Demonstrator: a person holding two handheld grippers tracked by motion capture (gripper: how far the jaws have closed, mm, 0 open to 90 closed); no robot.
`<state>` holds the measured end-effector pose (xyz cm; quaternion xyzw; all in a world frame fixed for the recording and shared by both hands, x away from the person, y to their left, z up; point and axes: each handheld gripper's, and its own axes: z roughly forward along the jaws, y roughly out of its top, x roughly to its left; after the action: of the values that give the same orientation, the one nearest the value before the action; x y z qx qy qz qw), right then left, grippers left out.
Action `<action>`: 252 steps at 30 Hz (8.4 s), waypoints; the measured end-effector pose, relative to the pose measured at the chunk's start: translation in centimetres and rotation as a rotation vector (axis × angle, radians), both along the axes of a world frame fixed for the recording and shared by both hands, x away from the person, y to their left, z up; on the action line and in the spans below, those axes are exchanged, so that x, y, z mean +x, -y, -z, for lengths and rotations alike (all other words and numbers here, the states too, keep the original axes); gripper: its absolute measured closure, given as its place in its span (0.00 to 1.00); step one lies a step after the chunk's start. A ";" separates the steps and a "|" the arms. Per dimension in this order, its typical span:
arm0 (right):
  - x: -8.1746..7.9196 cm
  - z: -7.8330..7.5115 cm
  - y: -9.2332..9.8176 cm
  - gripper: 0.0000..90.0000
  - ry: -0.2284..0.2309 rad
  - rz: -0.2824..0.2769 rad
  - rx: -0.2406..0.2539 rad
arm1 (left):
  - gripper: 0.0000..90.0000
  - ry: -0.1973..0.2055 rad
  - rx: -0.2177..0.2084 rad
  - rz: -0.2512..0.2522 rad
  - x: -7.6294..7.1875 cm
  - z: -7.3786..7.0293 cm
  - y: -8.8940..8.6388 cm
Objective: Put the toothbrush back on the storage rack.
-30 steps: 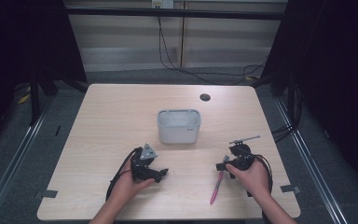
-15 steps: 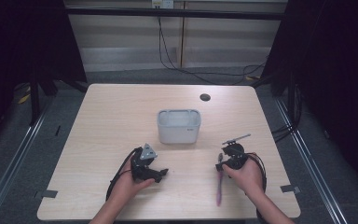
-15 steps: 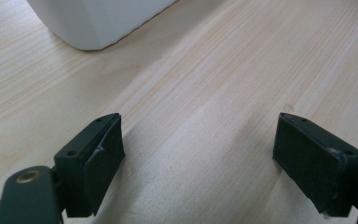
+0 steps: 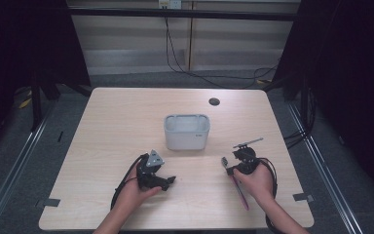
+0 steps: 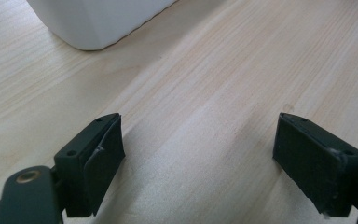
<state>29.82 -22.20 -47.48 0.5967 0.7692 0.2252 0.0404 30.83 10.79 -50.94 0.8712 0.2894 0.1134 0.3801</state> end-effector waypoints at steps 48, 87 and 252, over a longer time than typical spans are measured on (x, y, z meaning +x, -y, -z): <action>0.5 -8.1 0.6 0.95 0.415 -0.024 0.254 | 0.17 0.000 0.000 0.000 0.0 0.0 0.0; 1.8 -11.9 0.2 0.95 0.621 -0.031 0.291 | 0.17 0.000 0.000 0.000 0.0 0.0 0.0; 8.5 -12.3 -6.1 0.94 0.849 -0.030 0.203 | 0.17 0.002 -0.002 0.000 0.0 0.0 0.0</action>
<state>38.33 -16.12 -35.19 0.4408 0.6670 0.5256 0.2906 30.83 10.78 -50.95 0.8707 0.2892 0.1140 0.3812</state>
